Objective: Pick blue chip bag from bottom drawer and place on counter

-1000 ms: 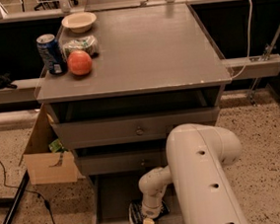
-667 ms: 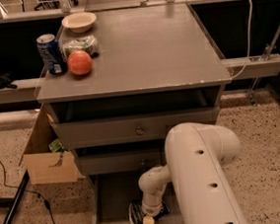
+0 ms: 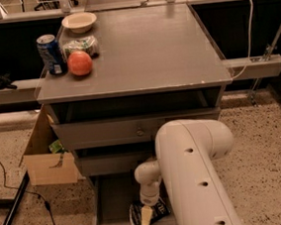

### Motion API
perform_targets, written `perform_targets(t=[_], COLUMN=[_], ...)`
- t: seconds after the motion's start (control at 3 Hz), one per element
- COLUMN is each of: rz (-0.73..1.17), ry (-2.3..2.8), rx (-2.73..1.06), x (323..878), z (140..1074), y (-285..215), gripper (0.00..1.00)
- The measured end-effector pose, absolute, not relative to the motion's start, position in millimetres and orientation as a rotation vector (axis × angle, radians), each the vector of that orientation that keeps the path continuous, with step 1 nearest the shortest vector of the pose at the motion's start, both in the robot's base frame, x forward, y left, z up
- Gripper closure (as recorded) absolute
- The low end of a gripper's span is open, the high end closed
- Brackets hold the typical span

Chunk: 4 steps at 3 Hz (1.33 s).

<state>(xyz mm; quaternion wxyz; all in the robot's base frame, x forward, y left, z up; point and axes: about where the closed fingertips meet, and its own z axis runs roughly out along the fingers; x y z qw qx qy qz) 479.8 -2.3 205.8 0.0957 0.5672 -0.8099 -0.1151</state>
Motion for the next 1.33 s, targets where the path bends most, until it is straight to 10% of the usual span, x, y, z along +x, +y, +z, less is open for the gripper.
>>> perform_targets(t=[1.33], rz=[-0.255], ry=[-2.642], rx=[1.907], x=[491.7], z=[214.0], y=[-11.4], gripper=[0.0])
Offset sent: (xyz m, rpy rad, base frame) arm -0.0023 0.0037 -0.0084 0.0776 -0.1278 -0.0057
